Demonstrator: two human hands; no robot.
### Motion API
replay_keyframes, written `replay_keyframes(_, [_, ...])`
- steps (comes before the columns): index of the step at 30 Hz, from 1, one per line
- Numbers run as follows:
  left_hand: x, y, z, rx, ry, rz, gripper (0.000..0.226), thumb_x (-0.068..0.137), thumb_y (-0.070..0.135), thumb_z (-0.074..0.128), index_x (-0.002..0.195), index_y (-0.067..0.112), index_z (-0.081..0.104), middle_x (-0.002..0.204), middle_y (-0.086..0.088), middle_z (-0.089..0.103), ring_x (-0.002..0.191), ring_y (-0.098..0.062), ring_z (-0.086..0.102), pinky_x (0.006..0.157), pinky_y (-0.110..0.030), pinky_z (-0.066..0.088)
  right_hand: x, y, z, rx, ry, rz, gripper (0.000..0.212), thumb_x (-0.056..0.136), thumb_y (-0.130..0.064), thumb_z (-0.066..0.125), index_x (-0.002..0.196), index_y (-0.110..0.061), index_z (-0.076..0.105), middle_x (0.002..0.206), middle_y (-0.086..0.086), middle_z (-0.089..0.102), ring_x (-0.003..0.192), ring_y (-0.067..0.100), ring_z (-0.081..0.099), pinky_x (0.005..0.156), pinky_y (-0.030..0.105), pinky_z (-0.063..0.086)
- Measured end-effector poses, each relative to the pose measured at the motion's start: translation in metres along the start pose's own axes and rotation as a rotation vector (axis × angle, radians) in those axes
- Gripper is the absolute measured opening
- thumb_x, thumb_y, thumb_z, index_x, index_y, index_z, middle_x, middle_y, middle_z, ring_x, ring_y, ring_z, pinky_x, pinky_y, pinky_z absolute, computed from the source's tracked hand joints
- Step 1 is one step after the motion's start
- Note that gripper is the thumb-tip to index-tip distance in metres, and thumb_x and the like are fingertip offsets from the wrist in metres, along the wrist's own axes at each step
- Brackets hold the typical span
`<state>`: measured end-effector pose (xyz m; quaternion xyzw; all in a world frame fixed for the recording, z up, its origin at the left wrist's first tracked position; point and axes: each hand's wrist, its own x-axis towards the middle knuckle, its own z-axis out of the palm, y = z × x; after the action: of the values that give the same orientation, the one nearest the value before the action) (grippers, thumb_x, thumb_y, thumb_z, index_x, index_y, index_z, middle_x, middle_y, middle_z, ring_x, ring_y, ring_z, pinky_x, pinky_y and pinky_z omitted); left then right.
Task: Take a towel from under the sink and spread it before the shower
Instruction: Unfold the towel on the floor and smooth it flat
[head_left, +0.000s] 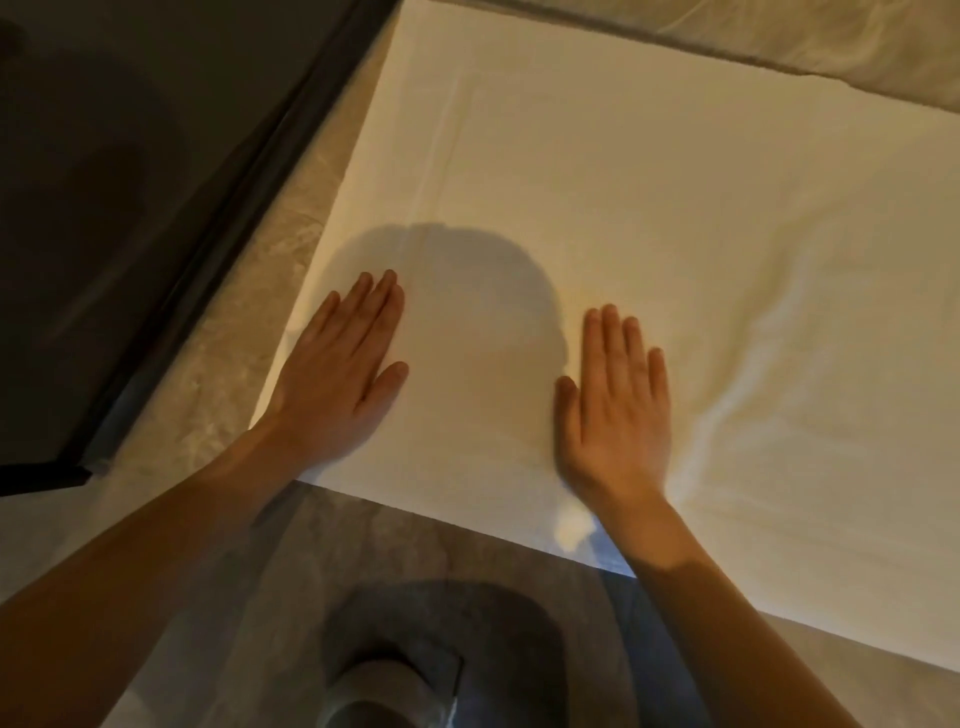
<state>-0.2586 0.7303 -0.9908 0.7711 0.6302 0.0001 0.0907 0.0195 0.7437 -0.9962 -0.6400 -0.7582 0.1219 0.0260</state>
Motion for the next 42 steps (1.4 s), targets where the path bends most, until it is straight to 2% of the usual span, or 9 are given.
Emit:
replay_keyframes(4, [0.0, 0.0, 0.001, 0.002, 0.0, -0.046, 0.068, 0.098, 0.045, 0.022, 0.156, 0.011, 0.009, 0.164, -0.005, 0.006, 0.151, -0.021, 0.0, 0.122, -0.046, 0.005, -0.021, 0.047, -0.011, -0.027, -0.005, 0.114, 0.061, 0.102, -0.041, 0.009, 0.157, -0.016, -0.002, 0.165, 0.001, -0.006, 0.151, 0.016, -0.009, 0.123, 0.041, 0.003])
replay_keyframes(10, [-0.001, 0.01, -0.011, 0.036, -0.036, -0.041, 0.067, 0.099, 0.045, 0.017, 0.156, 0.009, 0.007, 0.164, -0.008, 0.007, 0.151, -0.019, -0.002, 0.122, -0.046, 0.003, -0.019, 0.045, -0.017, 0.001, 0.044, 0.157, 0.062, 0.101, -0.036, 0.016, 0.156, -0.009, 0.007, 0.164, 0.008, 0.005, 0.151, 0.023, 0.001, 0.123, 0.043, 0.004])
replay_keyframes(14, [-0.007, 0.051, -0.013, 0.032, -0.034, 0.161, 0.065, 0.099, 0.041, 0.024, 0.153, 0.005, 0.023, 0.161, -0.012, 0.019, 0.149, -0.026, 0.014, 0.121, -0.05, 0.013, -0.008, -0.015, -0.012, 0.135, 0.082, 0.085, 0.061, 0.099, -0.028, 0.031, 0.154, -0.005, 0.02, 0.162, 0.013, 0.018, 0.15, 0.029, 0.011, 0.122, 0.042, 0.006])
replay_keyframes(19, [-0.016, 0.069, 0.004, 0.014, -0.099, 0.233, 0.063, 0.1, 0.04, 0.025, 0.153, 0.006, 0.018, 0.162, -0.01, 0.014, 0.15, -0.022, 0.009, 0.122, -0.045, 0.012, -0.014, -0.081, 0.005, 0.121, 0.004, -0.111, 0.058, 0.101, -0.03, 0.018, 0.154, -0.007, 0.02, 0.162, 0.008, 0.018, 0.151, 0.024, 0.01, 0.123, 0.041, 0.004])
replay_keyframes(25, [-0.024, 0.029, 0.003, 0.003, -0.057, 0.099, 0.071, 0.098, 0.048, 0.025, 0.155, 0.007, 0.013, 0.163, -0.011, 0.011, 0.151, -0.023, 0.01, 0.122, -0.045, 0.013, -0.03, -0.023, 0.005, 0.098, -0.023, -0.119, 0.061, 0.103, -0.04, 0.024, 0.157, -0.015, 0.011, 0.164, 0.001, 0.008, 0.152, 0.019, 0.001, 0.123, 0.039, 0.001])
replay_keyframes(31, [-0.027, 0.02, -0.003, -0.004, -0.014, 0.035, 0.072, 0.096, 0.045, 0.029, 0.154, 0.004, 0.015, 0.162, -0.011, 0.015, 0.149, -0.024, 0.015, 0.121, -0.044, 0.013, -0.051, 0.046, -0.008, -0.033, -0.03, 0.009, 0.063, 0.101, -0.044, 0.015, 0.157, -0.015, 0.004, 0.165, 0.0, 0.0, 0.151, 0.017, -0.006, 0.123, 0.037, -0.002])
replay_keyframes(35, [-0.027, 0.024, -0.009, -0.013, -0.044, 0.024, 0.071, 0.096, 0.045, 0.031, 0.153, 0.003, 0.022, 0.16, -0.014, 0.022, 0.147, -0.029, 0.022, 0.119, -0.046, 0.017, -0.053, 0.05, -0.014, 0.003, -0.046, 0.031, 0.064, 0.101, -0.043, 0.014, 0.157, -0.016, 0.0, 0.164, -0.001, -0.005, 0.151, 0.016, -0.01, 0.123, 0.037, -0.005])
replay_keyframes(38, [-0.019, 0.031, -0.023, -0.015, -0.081, -0.013, 0.07, 0.095, 0.048, 0.031, 0.149, 0.004, 0.032, 0.158, -0.015, 0.027, 0.144, -0.032, 0.027, 0.117, -0.047, 0.022, -0.052, 0.046, -0.026, 0.083, -0.06, 0.026, 0.059, 0.104, -0.036, 0.02, 0.156, -0.012, 0.006, 0.164, 0.002, 0.002, 0.151, 0.02, -0.004, 0.123, 0.04, 0.0])
replay_keyframes(42, [0.046, 0.075, -0.05, -0.024, -0.003, 0.152, 0.058, 0.099, 0.038, 0.036, 0.149, 0.007, 0.033, 0.156, -0.015, 0.032, 0.143, -0.033, 0.031, 0.116, -0.046, 0.026, -0.028, 0.051, -0.053, 0.275, 0.03, 0.008, 0.055, 0.106, -0.026, 0.032, 0.155, -0.008, 0.016, 0.163, 0.005, 0.012, 0.151, 0.021, 0.004, 0.123, 0.04, 0.008])
